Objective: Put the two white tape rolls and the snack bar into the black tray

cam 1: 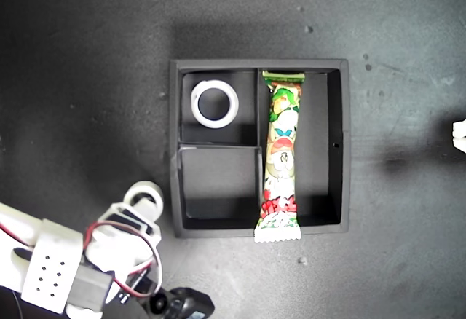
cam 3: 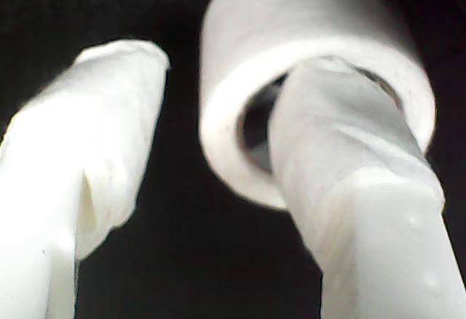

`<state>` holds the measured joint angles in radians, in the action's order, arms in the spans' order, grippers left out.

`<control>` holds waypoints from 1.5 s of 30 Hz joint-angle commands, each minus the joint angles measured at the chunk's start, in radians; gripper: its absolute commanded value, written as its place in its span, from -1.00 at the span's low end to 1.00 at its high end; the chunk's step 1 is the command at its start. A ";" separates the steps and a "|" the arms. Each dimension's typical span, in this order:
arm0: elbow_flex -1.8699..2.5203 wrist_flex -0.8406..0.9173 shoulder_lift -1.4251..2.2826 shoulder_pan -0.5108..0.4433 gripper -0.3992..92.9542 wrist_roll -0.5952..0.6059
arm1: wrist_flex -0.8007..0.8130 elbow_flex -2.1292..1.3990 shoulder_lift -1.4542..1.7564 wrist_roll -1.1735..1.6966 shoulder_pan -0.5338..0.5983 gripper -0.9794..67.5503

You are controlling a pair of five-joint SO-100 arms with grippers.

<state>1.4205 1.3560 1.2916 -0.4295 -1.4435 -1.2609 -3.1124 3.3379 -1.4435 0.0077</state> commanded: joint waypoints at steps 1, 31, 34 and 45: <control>-0.028 0.029 0.020 -0.002 -0.74 0.000 | 0.018 -0.012 0.012 0.055 0.014 -0.97; 0.161 -0.133 0.026 0.021 -0.93 -0.049 | 0.055 -0.012 0.012 0.077 0.041 -0.91; 0.155 -0.110 0.040 0.026 -0.97 -0.046 | 0.067 -0.012 0.012 0.072 0.064 -0.87; 0.002 0.173 0.264 0.069 -0.99 0.026 | -0.078 -0.012 0.012 -0.187 0.081 -0.78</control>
<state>1.5248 1.4603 1.4650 -0.3728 -1.4588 -1.3054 -3.1124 3.3379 -1.5662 0.0966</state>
